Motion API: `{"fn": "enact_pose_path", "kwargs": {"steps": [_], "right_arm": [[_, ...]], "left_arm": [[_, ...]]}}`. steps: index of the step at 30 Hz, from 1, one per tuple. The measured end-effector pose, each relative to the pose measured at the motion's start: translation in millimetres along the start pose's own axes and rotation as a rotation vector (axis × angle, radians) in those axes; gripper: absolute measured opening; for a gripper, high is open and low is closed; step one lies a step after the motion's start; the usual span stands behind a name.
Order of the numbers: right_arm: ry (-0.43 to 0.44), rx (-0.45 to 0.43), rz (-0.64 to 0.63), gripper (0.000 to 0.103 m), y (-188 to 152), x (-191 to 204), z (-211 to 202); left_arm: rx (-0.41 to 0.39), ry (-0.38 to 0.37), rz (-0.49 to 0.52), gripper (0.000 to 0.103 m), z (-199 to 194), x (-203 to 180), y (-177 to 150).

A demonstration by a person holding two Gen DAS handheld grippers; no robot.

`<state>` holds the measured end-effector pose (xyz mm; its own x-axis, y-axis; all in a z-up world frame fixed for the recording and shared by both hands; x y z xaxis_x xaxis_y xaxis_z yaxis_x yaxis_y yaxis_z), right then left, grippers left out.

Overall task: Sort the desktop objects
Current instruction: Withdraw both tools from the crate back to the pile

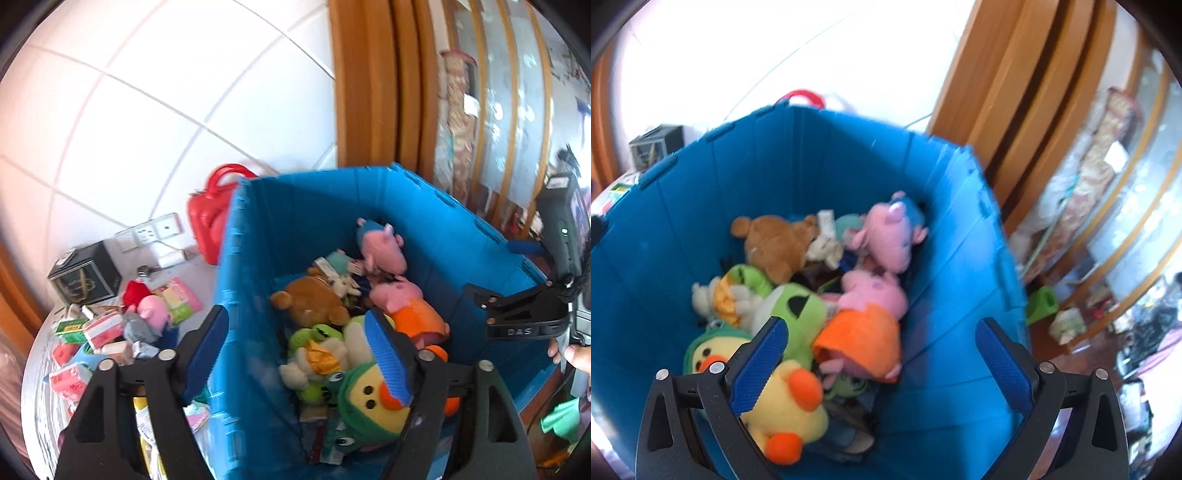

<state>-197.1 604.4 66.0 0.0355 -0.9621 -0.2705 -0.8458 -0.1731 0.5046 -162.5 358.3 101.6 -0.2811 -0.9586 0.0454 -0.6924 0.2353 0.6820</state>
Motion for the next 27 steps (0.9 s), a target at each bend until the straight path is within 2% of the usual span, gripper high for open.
{"fn": "enact_pose_path", "kwargs": {"steps": [1,4,7,11,15,18,21,25,27], "right_arm": [[0.021,-0.015,0.008,0.103,-0.4,2.4,-4.9],[0.166,-0.085,0.040,0.103,0.5,13.3,-28.4],[0.267,-0.200,0.035,0.103,5.2,39.9,-61.9],[0.393,-0.311,-0.019,0.103,13.8,95.9,-97.3],[0.495,-0.362,-0.072,0.103,24.6,154.1,-119.8],[0.548,-0.372,-0.100,0.103,31.5,199.7,-128.6],[0.597,-0.355,-0.122,0.103,36.2,244.1,-129.2],[0.634,-0.276,-0.140,0.103,37.8,303.6,-113.5],[0.652,-0.244,-0.166,0.103,35.2,329.8,-103.8]], "left_arm": [[-0.017,0.017,-0.028,0.077,-5.1,11.7,-4.7],[-0.067,0.056,-0.092,0.077,-19.7,48.9,-21.0],[-0.108,0.042,-0.113,0.077,-27.5,88.4,-44.1],[-0.087,0.158,-0.206,0.077,-31.2,145.3,-76.3],[-0.027,0.222,-0.312,0.077,-32.5,206.7,-112.0],[0.014,0.272,-0.353,0.077,-30.8,247.1,-137.9],[0.044,0.280,-0.395,0.077,-27.1,283.3,-167.0],[0.101,0.292,-0.427,0.077,-10.8,322.5,-203.3],[0.143,0.274,-0.435,0.077,4.4,335.2,-219.9]]}}
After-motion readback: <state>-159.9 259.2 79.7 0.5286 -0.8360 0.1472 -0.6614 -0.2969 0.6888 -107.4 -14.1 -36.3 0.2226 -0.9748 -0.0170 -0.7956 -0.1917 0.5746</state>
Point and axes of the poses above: each gripper's, at about its wrist camera, not at the fingertips, and z roughly the way its jaws point, x to its left, y to its top, the point moved 1 cm from there along z, roughly the way its jaws point, and after that the axes turned 12 degrees about x, right-handed, at the moved point
